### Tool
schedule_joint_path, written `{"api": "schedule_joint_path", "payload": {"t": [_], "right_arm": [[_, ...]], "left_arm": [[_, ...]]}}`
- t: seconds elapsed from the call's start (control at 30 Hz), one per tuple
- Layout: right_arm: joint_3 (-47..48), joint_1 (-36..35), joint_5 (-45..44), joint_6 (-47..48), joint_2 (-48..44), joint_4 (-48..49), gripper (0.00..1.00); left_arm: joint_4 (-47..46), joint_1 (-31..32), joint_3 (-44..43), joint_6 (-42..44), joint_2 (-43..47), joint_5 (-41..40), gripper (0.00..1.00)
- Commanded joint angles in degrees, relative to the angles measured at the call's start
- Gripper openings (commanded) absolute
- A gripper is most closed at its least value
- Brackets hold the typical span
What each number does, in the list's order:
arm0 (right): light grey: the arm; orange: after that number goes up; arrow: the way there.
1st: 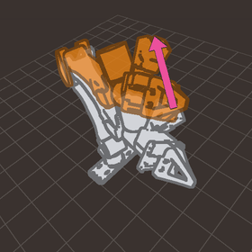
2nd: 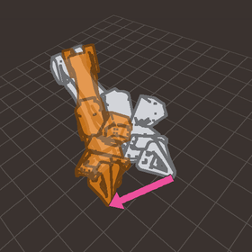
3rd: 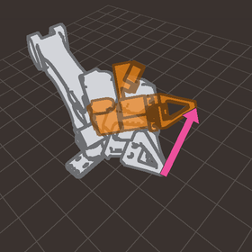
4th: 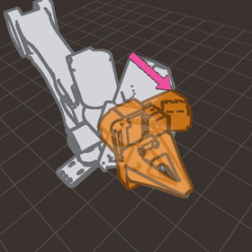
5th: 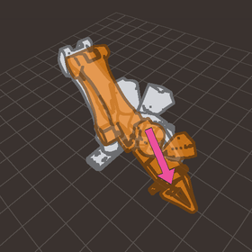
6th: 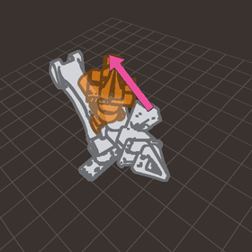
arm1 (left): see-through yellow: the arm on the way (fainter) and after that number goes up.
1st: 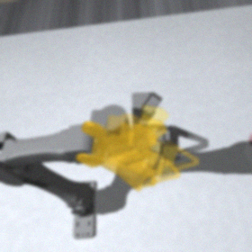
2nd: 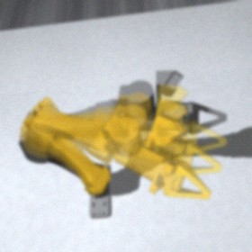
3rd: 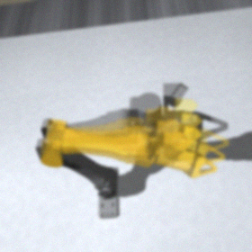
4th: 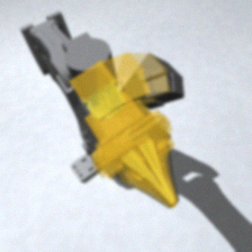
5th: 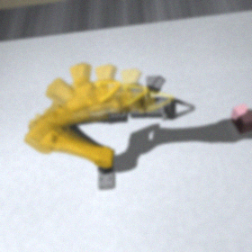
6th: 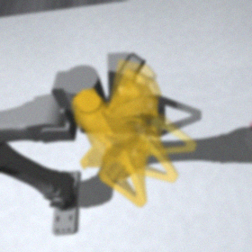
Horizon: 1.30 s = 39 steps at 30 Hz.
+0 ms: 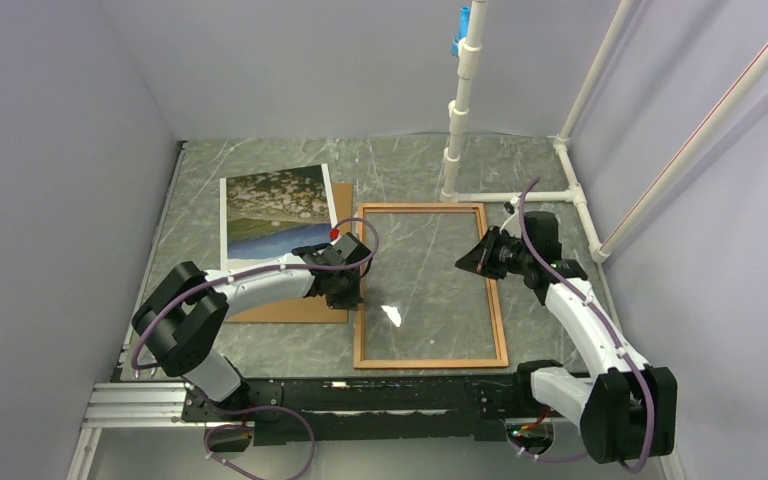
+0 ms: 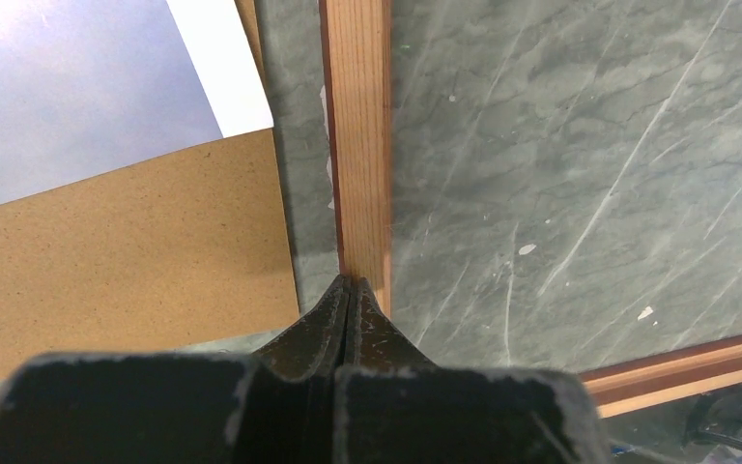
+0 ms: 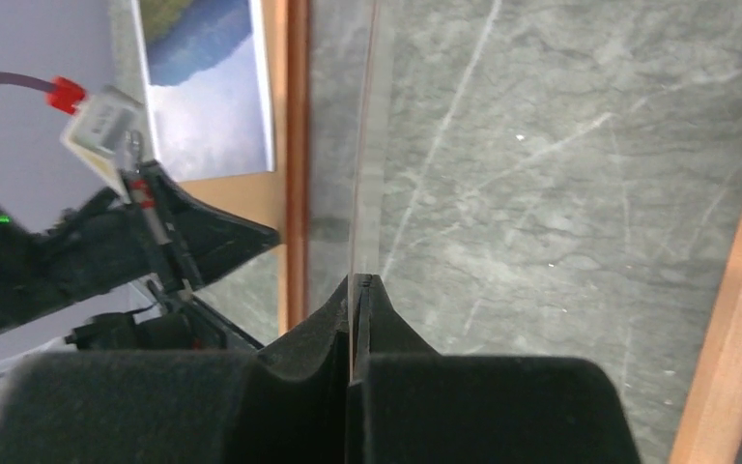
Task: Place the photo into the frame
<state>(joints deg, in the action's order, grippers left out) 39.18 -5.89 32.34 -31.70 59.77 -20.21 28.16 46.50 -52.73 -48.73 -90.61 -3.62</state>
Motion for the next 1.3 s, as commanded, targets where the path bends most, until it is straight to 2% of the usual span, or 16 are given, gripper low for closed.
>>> {"api": "schedule_joint_path", "payload": {"t": [0.0,0.3,0.8,0.9,1.27], "right_arm": [[-3.38,-0.59,3.26,2.73,1.94,2.85,0.05],[-5.25,-0.61,3.84,3.33,3.74,4.79,0.26],[-3.05,-0.61,-1.45,6.80,8.54,0.53,0.88],[-2.41,-0.59,-3.85,7.48,9.31,-0.90,0.97],[-0.89,-0.59,-7.36,8.81,11.69,-2.42,1.00]], "left_arm": [[6.60,-0.02,1.95,2.76,-3.08,-5.69,0.00],[7.27,-0.07,1.76,2.70,-3.09,-6.14,0.00],[7.89,0.21,1.31,2.75,-3.31,-6.59,0.00],[7.80,0.29,1.24,2.75,-3.43,-6.56,0.00],[8.06,0.58,0.45,3.00,-4.44,-6.58,0.00]]}}
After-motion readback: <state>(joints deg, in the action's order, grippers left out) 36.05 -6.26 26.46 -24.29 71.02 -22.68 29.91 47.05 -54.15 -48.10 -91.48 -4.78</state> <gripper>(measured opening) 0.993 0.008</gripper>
